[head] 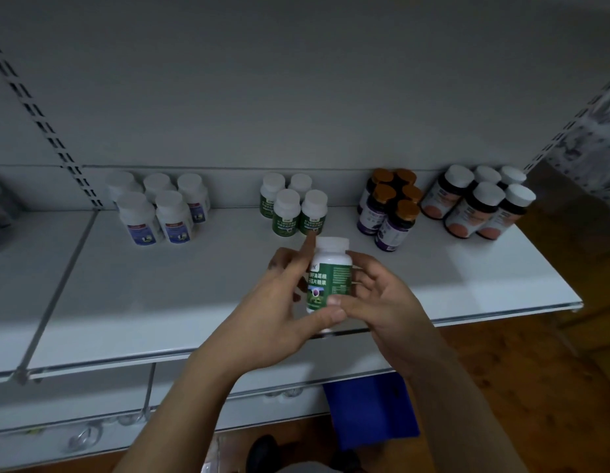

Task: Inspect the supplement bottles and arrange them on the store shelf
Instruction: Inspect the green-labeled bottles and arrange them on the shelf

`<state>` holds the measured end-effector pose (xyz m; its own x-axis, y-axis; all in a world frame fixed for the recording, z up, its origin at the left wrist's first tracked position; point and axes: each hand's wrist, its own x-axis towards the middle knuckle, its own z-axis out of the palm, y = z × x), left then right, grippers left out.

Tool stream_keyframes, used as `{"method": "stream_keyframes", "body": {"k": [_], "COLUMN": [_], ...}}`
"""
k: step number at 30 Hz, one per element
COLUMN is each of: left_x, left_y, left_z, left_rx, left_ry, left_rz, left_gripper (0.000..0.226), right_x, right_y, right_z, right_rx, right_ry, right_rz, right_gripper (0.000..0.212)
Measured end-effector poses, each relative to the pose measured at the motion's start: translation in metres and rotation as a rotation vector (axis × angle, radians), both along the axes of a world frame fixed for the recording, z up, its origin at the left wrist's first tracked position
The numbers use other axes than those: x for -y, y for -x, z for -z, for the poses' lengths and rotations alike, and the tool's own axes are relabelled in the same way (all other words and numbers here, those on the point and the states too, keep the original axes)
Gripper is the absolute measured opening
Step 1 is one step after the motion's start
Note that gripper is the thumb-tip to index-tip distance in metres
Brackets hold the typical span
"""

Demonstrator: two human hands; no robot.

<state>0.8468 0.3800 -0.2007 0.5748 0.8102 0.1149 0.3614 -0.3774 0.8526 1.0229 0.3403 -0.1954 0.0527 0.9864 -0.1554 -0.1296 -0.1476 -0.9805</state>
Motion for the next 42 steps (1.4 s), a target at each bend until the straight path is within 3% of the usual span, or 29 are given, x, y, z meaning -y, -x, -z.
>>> {"method": "stream_keyframes", "body": {"k": [5,18,26,32,36,39,42], "left_x": [-0.007,-0.011,-0.005,-0.003,-0.004,-0.008,-0.015], "left_y": [0.006,0.018,0.006,-0.003,-0.009,-0.014,-0.018], "left_z": [0.001,0.002,0.004,0.013,0.019,0.022,0.025], "left_rx": [0.085,0.17,0.169,0.202,0.151,0.07,-0.023], "left_ry": [0.095,0.225,0.096,0.036,0.006,-0.098,-0.203], "left_rz": [-0.026,0.019,-0.217,-0.272,-0.292,-0.329,-0.354], "left_gripper": [0.081,0.075,0.092,0.078,0.074,0.074,0.079], "right_x": [-0.007,-0.02,-0.016,-0.013,-0.016,-0.023,-0.034], "right_y": [-0.002,0.003,0.006,0.008,0.013,0.014,0.015], "right_z": [-0.001,0.002,0.001,-0.008,-0.015,-0.022,-0.026], "right_rx": [-0.063,-0.051,-0.151,-0.195,0.034,0.42,0.731], "right_ry": [-0.011,0.017,0.071,0.091,0.066,-0.003,-0.105], "right_rz": [0.023,0.023,0.029,-0.015,0.001,0.105,0.19], "right_gripper": [0.039,0.041,0.029,0.03,0.02,0.012,0.019]}}
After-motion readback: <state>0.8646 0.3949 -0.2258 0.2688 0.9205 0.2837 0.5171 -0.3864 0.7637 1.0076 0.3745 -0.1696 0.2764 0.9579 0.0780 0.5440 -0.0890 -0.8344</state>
